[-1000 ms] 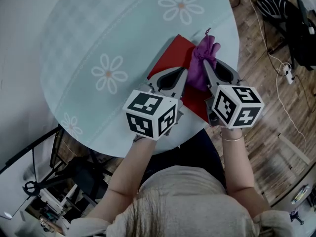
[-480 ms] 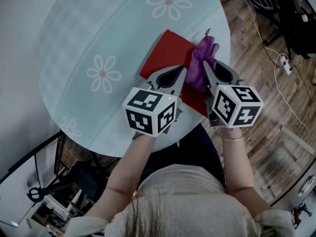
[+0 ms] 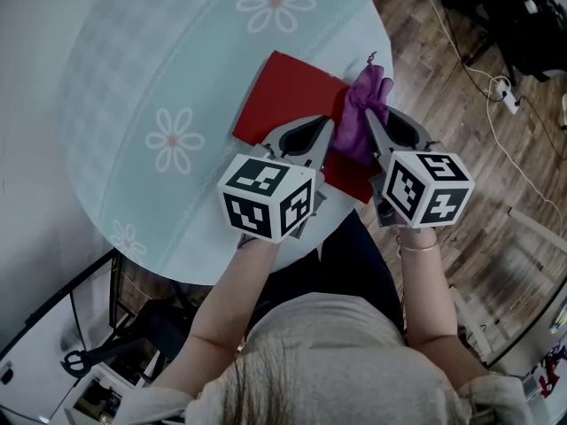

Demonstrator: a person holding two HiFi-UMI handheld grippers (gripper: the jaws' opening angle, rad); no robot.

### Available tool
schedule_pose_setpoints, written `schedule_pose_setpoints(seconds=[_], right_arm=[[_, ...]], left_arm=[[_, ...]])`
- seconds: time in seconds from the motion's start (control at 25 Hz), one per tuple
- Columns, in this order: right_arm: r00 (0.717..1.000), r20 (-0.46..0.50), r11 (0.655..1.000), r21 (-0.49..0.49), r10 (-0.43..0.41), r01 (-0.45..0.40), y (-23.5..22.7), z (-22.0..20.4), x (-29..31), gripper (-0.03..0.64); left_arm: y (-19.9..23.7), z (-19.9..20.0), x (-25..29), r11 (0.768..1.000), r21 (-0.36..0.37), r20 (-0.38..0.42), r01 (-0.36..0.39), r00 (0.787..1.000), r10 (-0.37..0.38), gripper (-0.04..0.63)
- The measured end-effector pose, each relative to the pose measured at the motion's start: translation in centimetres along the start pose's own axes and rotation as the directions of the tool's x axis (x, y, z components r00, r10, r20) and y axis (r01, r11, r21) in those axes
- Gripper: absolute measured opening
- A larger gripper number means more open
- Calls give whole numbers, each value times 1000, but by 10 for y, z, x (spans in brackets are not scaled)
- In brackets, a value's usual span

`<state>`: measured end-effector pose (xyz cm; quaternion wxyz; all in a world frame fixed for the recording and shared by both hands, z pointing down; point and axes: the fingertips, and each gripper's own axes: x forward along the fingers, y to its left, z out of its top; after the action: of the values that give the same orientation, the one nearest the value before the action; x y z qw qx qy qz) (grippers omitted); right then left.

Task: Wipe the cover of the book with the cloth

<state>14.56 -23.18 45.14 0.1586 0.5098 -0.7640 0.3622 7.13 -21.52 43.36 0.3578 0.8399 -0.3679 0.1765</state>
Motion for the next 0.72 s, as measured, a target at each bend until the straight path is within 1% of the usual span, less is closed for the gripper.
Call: schedule_pose_setpoints(seconds=[0.72], right_arm=[[994,53,991,94,-99,94,-42,-13,-44,71]], left_arm=[[-44,-9,19,995,58,-46,83,996,-80,18]])
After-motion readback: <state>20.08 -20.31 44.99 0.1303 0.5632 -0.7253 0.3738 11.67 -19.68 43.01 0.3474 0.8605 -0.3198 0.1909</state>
